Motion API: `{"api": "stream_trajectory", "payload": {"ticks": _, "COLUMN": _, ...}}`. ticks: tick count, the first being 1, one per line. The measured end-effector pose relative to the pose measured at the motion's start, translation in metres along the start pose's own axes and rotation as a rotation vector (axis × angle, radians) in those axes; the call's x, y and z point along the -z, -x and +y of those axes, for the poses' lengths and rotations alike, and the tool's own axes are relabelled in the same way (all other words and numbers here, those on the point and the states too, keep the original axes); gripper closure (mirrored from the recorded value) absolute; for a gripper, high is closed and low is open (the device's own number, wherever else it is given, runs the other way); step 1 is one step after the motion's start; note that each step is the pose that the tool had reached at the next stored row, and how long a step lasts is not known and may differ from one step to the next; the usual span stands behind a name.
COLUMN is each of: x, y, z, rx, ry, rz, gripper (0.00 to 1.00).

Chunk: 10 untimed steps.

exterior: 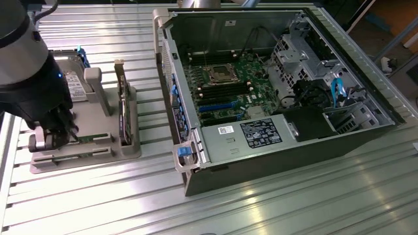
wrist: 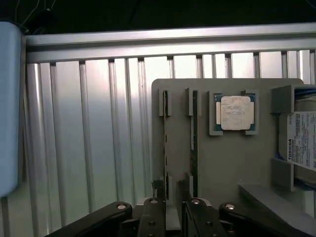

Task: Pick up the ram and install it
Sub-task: 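Pick up the ram and move it above insertion slot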

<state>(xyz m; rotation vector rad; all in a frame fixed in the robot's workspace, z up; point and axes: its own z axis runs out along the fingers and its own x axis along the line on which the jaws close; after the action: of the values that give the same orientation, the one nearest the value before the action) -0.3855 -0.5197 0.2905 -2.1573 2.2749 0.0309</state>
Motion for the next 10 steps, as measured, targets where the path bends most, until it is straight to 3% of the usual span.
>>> {"api": "stream_trajectory", "payload": {"ticks": 2, "x": -0.023, "y": -0.001, "z": -0.0003, "rx": 0.0, "ry": -0.0002, "rz": -0.0002, "gripper": 0.76}}
{"api": "stream_trajectory", "payload": {"ticks": 10, "x": -0.0244, "y": -0.001, "z": -0.0003, "rx": 0.0, "ry": -0.0003, "rz": -0.0003, "gripper": 0.76}}
